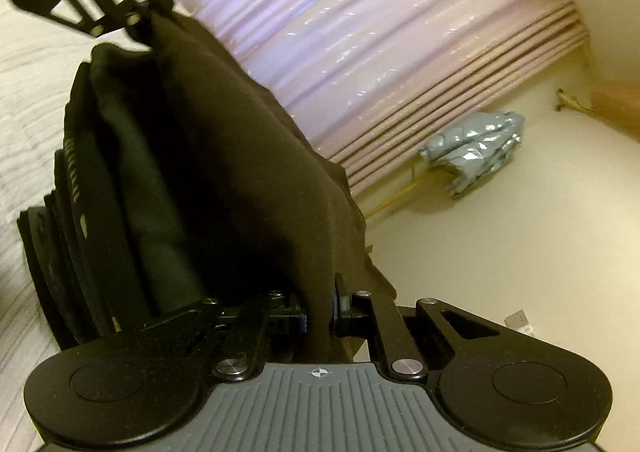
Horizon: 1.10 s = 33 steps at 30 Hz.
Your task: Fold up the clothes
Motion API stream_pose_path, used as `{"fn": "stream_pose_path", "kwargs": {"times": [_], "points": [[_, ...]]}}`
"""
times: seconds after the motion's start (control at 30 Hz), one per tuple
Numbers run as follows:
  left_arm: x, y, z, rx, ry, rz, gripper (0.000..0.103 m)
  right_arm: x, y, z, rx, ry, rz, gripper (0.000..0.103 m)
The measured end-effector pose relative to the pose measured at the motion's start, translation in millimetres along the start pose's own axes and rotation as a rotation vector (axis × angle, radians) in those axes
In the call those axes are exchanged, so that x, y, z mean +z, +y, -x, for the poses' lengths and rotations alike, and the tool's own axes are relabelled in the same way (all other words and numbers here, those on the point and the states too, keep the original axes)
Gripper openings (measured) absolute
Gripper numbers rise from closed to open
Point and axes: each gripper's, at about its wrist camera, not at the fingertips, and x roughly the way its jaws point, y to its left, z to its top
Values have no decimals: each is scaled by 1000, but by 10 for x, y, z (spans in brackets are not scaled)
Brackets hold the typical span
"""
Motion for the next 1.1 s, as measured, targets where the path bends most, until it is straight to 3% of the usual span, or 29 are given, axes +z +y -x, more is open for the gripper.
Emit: {"fn": "stream_pose_path", "kwargs": {"times": [0.1, 0.17, 0.3, 0.63, 0.67, 0.77, 0.8, 1.1], "points": [[-26, -145, -201, -34, 22, -26, 5, -63, 150, -113, 26, 37, 37, 9], [-6, -127, -245, -16, 17, -29, 5, -76, 181, -185, 17, 53, 44, 9], [-153, -287, 18, -19, 16, 18, 11, -48, 178, -180, -17, 66, 40, 9], [-319, 53, 291, -47, -6, 216, 29, -66, 256, 32, -66, 95, -19, 11], [-339, 73, 319, -45, -6, 226, 30, -85, 278, 90, -69, 97, -25, 13], [-391, 132, 382, -38, 2, 247, 30, -92, 255, 226, -67, 96, -77, 60], [-404, 159, 422, -36, 2, 259, 30, -89, 220, 274, -70, 87, -110, 66], [-337, 510, 540, -15, -46, 407, 31, 52, -440, 509, -35, -12, -574, 66]]}}
